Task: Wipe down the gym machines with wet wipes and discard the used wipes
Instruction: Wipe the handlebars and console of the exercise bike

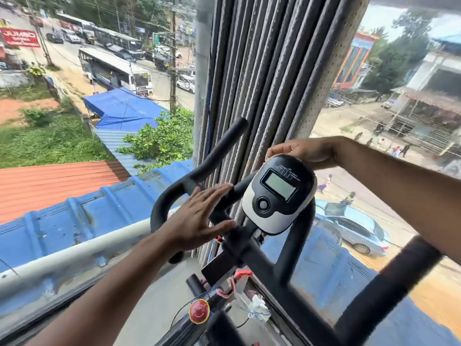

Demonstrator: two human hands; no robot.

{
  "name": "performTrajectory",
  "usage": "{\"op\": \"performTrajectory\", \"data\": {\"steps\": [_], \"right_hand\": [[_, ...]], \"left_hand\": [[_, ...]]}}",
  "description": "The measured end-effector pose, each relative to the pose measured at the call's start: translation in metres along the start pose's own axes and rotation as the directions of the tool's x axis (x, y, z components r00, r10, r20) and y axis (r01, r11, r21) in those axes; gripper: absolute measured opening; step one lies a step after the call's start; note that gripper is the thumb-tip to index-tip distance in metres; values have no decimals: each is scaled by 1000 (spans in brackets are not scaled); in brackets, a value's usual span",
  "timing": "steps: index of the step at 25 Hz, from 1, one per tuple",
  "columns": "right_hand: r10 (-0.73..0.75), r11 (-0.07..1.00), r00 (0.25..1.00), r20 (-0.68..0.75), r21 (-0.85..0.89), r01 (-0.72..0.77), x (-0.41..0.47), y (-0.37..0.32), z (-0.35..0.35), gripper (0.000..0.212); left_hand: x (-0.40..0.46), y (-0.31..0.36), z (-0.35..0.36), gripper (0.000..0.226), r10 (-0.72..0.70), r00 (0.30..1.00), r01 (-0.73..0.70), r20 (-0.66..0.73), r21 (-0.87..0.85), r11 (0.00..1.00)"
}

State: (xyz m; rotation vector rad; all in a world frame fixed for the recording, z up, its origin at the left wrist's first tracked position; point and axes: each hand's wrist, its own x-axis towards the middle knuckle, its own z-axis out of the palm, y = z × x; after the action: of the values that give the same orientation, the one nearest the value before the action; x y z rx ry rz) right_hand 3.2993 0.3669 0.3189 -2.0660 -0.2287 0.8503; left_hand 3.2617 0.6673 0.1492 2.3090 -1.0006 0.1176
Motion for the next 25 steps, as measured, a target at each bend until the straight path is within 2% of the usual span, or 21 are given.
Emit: {"op": "performTrajectory", "data": {"steps": [2, 4, 6, 7, 9, 10, 13, 15, 18, 21, 25], "right_hand": [[1, 1000, 998, -61, 2, -1, -23, 4, 2, 20], [22, 999, 974, -227, 39, -14, -40, 9, 15, 38], [38, 996, 914, -405, 88, -2, -52, 16, 39, 46], [38, 992, 875, -483, 125, 26, -57, 23, 50, 41], [4, 979, 781, -625, 163, 125, -64, 34, 73, 15], [-11, 972, 716, -698, 160, 170, -67, 37, 84, 8], [-19, 975, 450, -893, 83, 207, -71, 40, 114, 17], [-26, 990, 330, -944, 22, 143, -74, 45, 130, 22], [-38, 999, 204, -978, -35, 17, -81, 47, 155, 7], [-210, 967, 3, -978, -208, -149, -89, 35, 179, 6], [-431, 893, -165, -887, -393, -217, -91, 26, 199, 14]], "left_hand": [[1, 1, 1, 88, 5, 999, -5, 50, 2, 1000], [0, -3, 6, 92, 19, 999, -21, 48, 25, 999], [0, -6, 11, 95, 15, 998, -17, 54, 42, 999], [1, -8, 13, 96, 17, 998, -20, 58, 45, 999], [1, -8, 15, 99, 32, 999, -34, 42, 45, 998], [1, -9, 15, 100, 42, 998, -43, 38, 43, 998], [5, -9, 11, 98, 50, 998, -52, 43, 33, 998], [12, -5, 4, 100, 81, 995, -81, 61, 4, 997], [21, -2, -1, 100, 155, 984, -148, 85, -85, 985], [22, -7, 7, 95, 179, 981, -177, 76, -24, 984], [23, -14, 10, 89, 217, 974, -215, 58, -28, 976]]}}
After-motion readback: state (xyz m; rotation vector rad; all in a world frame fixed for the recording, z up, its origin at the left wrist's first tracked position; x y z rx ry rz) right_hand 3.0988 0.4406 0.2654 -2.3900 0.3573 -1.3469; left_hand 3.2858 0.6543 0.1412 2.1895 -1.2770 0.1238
